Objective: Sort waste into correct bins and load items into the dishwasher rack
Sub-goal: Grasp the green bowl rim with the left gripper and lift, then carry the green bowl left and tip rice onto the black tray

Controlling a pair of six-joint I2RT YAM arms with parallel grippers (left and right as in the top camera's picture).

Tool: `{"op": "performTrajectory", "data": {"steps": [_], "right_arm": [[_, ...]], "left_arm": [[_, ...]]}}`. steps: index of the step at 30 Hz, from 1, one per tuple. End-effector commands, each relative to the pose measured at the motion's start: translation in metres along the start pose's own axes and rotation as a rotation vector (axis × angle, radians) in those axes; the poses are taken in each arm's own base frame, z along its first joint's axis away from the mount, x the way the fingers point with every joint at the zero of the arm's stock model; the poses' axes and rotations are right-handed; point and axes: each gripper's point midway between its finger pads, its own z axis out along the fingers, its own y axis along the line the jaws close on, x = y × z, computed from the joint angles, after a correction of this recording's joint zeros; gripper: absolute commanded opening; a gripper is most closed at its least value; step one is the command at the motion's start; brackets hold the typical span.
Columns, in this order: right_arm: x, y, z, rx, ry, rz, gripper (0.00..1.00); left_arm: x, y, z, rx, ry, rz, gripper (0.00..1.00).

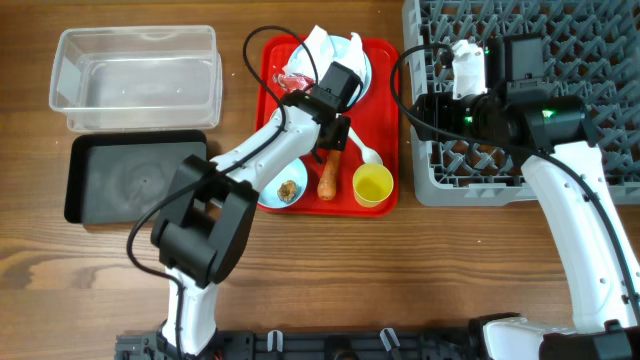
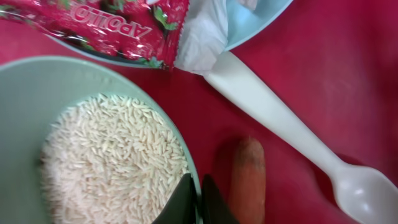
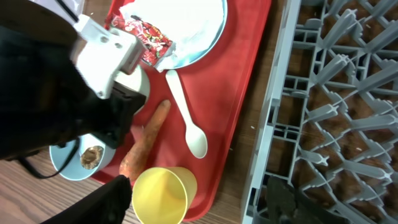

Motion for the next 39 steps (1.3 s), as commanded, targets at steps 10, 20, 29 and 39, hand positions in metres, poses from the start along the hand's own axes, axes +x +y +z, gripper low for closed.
{"op": "performTrajectory", "data": {"steps": [10, 20, 29, 39], "right_arm": [[-0.008, -0.002, -0.006, 0.018, -0.028, -0.011, 0.70], [-0.007, -0.002, -0.006, 0.017, -0.025, -0.010, 0.70], [-0.007, -0.002, -0.006, 0.017, -0.024, -0.008, 0.70], [-0.007, -0.002, -0.006, 0.017, -0.024, -0.007, 0.70]], "left_arm": [[-0.038, 0.010, -0.103, 0.062, -0.167, -0.089, 0.04], [-0.014, 0.080, -0.167, 0.141, -0.097, -0.327, 0.04], [0.037, 0.181, -0.179, 0.100, 0.064, -0.569, 0.04], [0.063, 0.238, -0.192, 0.296, 0.049, -0.645, 0.04]]}}
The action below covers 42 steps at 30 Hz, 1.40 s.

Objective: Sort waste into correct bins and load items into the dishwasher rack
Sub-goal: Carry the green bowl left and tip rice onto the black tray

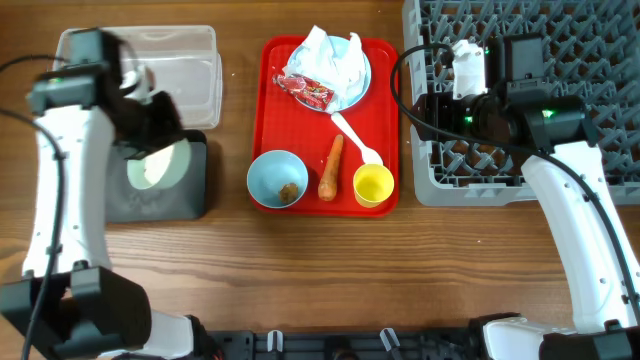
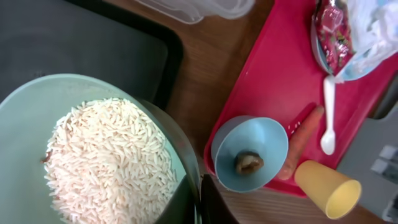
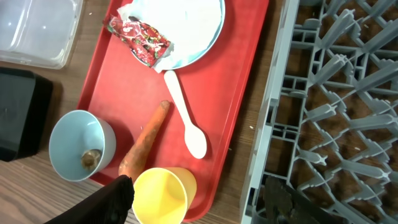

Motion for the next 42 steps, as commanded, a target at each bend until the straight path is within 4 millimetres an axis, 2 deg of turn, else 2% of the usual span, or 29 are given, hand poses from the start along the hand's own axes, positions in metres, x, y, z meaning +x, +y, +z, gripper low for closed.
{"op": "performTrajectory", "data": {"steps": [1, 8, 13, 17, 23, 30, 39, 42], "right_arm": [[-0.007, -0.001, -0.006, 0.014, -0.025, -0.007, 0.70], [-0.007, -0.001, -0.006, 0.014, -0.025, -0.007, 0.71], [-0.007, -0.001, -0.006, 0.014, -0.024, -0.001, 0.71], [-0.007, -0.001, -0.006, 0.014, -0.025, 0.016, 0.72], [-0.007, -0.001, -0.006, 0.013, -0.025, 0.019, 0.73], [-0.007, -0.001, -0.006, 0.013, -0.024, 0.020, 0.73], [-0.007, -0.001, -0.006, 0.013, -0.024, 0.020, 0.73], [-0.007, -0.001, -0.006, 0.013, -0.025, 0.020, 0.73]], "left_arm": [[-0.007, 0.009, -0.012, 0.188, -0.018, 0.033, 0.04], [-0.023, 0.052, 0.003, 0.357, -0.065, -0.097, 0.04], [-0.029, 0.063, 0.010, 0.534, -0.120, -0.121, 0.04], [-0.028, 0.078, 0.016, 0.574, -0.133, -0.173, 0.04], [-0.033, 0.089, 0.018, 0.658, -0.158, -0.188, 0.04], [-0.045, 0.099, 0.011, 0.799, -0.208, -0.236, 0.04], [-0.052, 0.106, -0.012, 0.949, -0.266, -0.287, 0.04], [-0.053, 0.114, -0.018, 0.961, -0.291, -0.307, 0.04]]}}
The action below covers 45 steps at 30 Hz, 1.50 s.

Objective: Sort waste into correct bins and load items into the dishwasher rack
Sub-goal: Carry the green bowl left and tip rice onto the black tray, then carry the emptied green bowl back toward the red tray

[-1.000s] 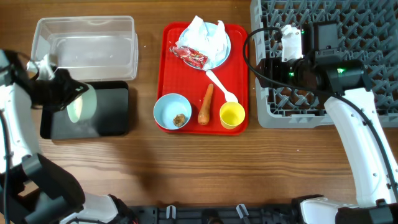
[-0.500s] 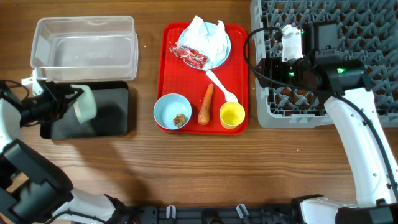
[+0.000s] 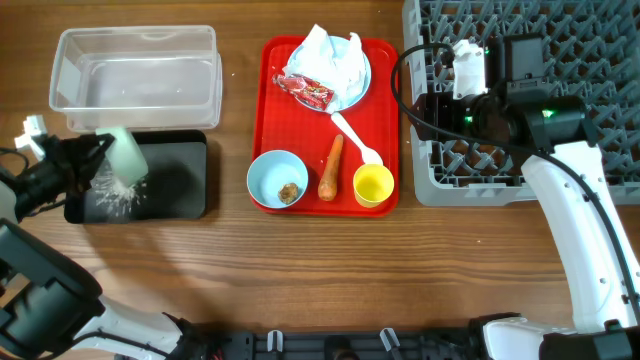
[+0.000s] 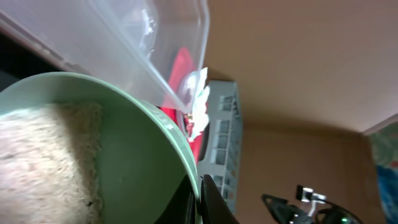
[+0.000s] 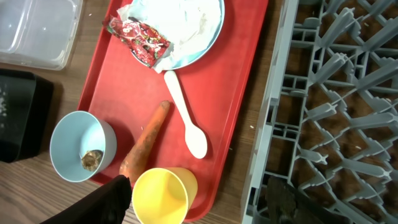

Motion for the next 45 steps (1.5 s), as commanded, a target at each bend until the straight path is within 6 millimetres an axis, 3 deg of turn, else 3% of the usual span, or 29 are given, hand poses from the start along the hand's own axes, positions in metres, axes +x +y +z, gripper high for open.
{"op": "performTrajectory", "data": {"steps": [1, 6, 17, 45], "right_arm": [[-0.008, -0.001, -0.006, 0.013, -0.026, 0.011, 0.73], [-0.007, -0.001, -0.006, 0.013, -0.025, 0.011, 0.73], [-0.007, -0.001, -0.006, 0.013, -0.025, 0.036, 0.73], [-0.004, -0.001, -0.006, 0.014, -0.011, 0.039, 0.73]], "left_arm": [[-0.007, -0.008, -0.013, 0.089, -0.041, -0.005, 0.04], [-0.012, -0.007, -0.024, 0.106, -0.074, -0.035, 0.04], [-0.018, -0.036, -0.043, 0.303, -0.110, -0.093, 0.04], [-0.017, -0.038, -0.040, 0.307, -0.086, -0.185, 0.04]]}}
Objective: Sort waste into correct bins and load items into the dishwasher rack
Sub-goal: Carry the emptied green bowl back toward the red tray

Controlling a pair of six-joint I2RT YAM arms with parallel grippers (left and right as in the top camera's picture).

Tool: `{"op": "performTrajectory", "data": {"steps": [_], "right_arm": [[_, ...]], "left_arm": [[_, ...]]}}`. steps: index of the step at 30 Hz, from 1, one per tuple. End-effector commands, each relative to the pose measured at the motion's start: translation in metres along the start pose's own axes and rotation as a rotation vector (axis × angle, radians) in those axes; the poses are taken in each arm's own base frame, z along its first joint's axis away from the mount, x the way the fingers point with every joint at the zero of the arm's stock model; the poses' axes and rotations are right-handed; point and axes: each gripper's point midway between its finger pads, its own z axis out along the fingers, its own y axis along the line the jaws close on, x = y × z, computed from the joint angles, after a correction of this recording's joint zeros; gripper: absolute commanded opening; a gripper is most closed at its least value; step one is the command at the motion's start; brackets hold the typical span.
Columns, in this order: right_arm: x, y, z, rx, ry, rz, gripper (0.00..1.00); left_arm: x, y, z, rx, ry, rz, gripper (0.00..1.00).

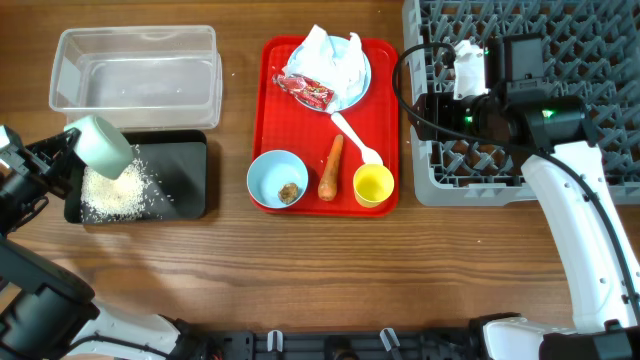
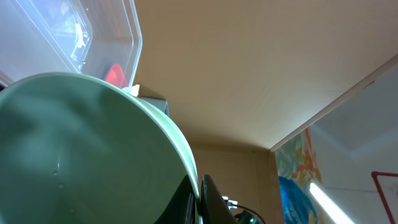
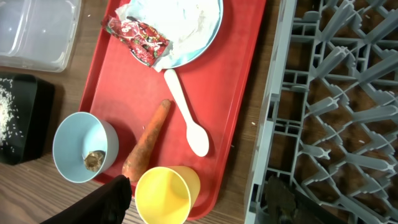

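Observation:
My left gripper (image 2: 199,190) is shut on the rim of a pale green bowl (image 1: 100,143), which is tipped on its side over the black tray (image 1: 185,170). The bowl's inside (image 2: 81,155) shows bare. A heap of white rice (image 1: 115,195) lies in the tray's left half. My right gripper (image 3: 199,199) hangs open between the red tray (image 1: 385,60) and the grey dishwasher rack (image 1: 560,60), holding nothing. On the red tray sit a blue bowl (image 1: 277,180) with a brown scrap, a carrot (image 1: 331,167), a yellow cup (image 1: 373,185) and a white spoon (image 1: 355,138).
A clear plastic bin (image 1: 135,75) stands behind the black tray. At the back of the red tray, a blue plate (image 1: 358,75) carries crumpled tissue (image 1: 330,48) and a red wrapper (image 1: 305,90). Bare wooden table lies in front.
The green bowl has tipped further over and shows no rice inside. The rice heap in the black tray has grown. My right arm has hardly moved.
My left gripper was first shut on the rim of the rice-filled green bowl on the red tray. Then it held the bowl level over the black tray. Then the bowl was tilted with rice falling out, and now the rice lies heaped in the tray.

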Motion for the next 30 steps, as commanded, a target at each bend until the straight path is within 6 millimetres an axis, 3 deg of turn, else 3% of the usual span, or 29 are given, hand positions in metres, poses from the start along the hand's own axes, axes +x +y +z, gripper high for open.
{"op": "performTrajectory", "data": {"steps": [1, 7, 11, 15, 20, 22, 26, 30], "right_arm": [[-0.005, -0.001, -0.006, 0.014, -0.018, 0.012, 0.73], [-0.006, -0.001, -0.006, 0.014, -0.019, 0.011, 0.73], [-0.006, -0.001, -0.006, 0.013, -0.021, 0.011, 0.73], [-0.006, -0.001, -0.006, 0.013, -0.021, 0.011, 0.73], [-0.006, -0.001, -0.006, 0.013, -0.020, 0.012, 0.73], [-0.005, -0.001, -0.006, 0.013, -0.017, 0.013, 0.74], [-0.004, -0.001, -0.005, 0.014, -0.012, 0.014, 0.74], [-0.003, -0.002, -0.003, 0.015, -0.004, 0.016, 0.73]], "left_arm": [[0.003, -0.004, 0.004, 0.031, 0.017, -0.005, 0.04], [0.028, -0.019, 0.040, 0.026, 0.129, 0.093, 0.04], [0.062, -0.038, 0.083, 0.005, 0.264, 0.288, 0.04], [0.094, -0.042, 0.133, -0.089, 0.372, 0.443, 0.04], [0.135, -0.021, 0.206, -0.269, 0.421, 0.635, 0.04], [0.150, 0.006, 0.236, -0.451, 0.379, 0.776, 0.04], [0.163, 0.038, 0.259, -0.721, 0.294, 1.026, 0.04], [0.208, 0.061, 0.282, -0.840, 0.345, 1.320, 0.04]]}}
